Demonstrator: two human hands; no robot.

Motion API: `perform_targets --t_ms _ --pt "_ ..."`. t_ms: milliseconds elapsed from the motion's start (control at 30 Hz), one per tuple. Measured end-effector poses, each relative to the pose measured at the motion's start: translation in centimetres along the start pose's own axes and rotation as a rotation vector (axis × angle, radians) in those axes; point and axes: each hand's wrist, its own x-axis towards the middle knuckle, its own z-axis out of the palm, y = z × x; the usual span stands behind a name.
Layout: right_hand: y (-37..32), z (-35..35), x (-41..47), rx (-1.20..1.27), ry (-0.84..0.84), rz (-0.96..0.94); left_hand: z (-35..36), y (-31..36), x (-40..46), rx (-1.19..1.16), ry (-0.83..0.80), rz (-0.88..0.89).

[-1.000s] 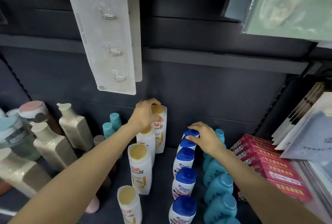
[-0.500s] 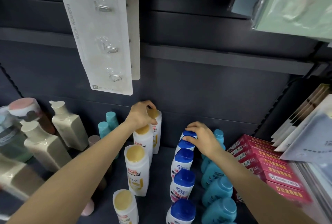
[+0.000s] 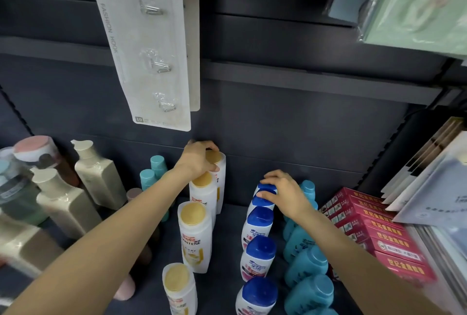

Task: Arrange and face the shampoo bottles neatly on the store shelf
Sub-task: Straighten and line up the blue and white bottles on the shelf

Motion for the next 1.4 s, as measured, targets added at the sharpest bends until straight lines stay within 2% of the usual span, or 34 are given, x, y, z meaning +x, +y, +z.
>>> perform_targets --t_ms 200,333,433,533,633,900,1133,1233,1400 --pt "-2.4 -0.1 -0.5 0.038 0.028 -0.035 -0.9 -1.1 -2.1 -0.169 0.047 0.089" --pt "-5.9 0.1 -0.7 0.115 0.066 -0.11 -2.3 -2.4 -5.0 -0.262 0.165 0.087" --pt "-9.1 0.6 -0.7 0.151 0.056 -0.146 -3.5 -4.6 -7.1 -0.144 0.212 0.11" --pt "-11.6 1.5 -0.2 0.161 0.039 -0.148 -4.2 -7.7 -8.5 0.111 0.231 0.141" --pt "-13.5 2.3 0.3 0.164 -0.002 -0.075 -4.4 -10.5 -9.3 0.216 0.155 0.121" --pt "-15.0 3.1 0.6 0.245 -0.038 0.104 -4.2 -12.9 -9.4 0.26 -0.042 0.133" --pt "-14.5 2.8 -0.3 0.377 0.06 0.157 -4.3 -12.9 -9.5 0.282 -0.057 0.131" --pt "-14.2 2.2 -1.3 0.488 0.165 0.163 -4.7 -11.7 -9.8 0.271 0.014 0.124" --pt "-13.9 -0.6 -2.6 0.716 0.335 0.149 -5.6 -8.6 -10.5 0.073 0.138 0.155"
